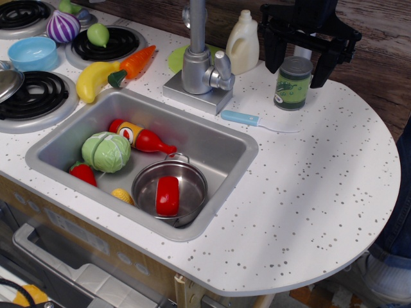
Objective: Take sushi out of pan
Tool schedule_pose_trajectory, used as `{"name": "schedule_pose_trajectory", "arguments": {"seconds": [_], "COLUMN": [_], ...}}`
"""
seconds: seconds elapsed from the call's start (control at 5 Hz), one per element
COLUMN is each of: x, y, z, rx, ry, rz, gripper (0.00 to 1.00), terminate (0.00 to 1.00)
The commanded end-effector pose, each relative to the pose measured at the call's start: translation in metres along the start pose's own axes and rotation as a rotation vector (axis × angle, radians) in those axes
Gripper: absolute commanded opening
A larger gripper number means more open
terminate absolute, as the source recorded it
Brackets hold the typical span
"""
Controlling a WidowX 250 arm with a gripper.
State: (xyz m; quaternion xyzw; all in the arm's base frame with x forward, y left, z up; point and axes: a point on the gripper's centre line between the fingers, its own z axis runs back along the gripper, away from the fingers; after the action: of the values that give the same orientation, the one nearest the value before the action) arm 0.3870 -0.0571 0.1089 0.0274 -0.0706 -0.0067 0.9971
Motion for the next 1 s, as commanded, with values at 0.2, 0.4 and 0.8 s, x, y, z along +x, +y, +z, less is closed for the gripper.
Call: {"name": "schedule_pose_trajectory", "arguments": {"seconds": [0.2,0.4,0.8], "x": [-0.007,-0.022,-0.074], "y": [0.026,0.046,0.074], "z": [0.001,-0.008,-0.04], "rx": [0.121,0.182,0.19], "ry": [0.042,0.024,0.04], "rz": [0.159,0.306,0.501], "gripper": [1.0,1.0,1.0], "terminate": [0.0,0.0,0.0]}}
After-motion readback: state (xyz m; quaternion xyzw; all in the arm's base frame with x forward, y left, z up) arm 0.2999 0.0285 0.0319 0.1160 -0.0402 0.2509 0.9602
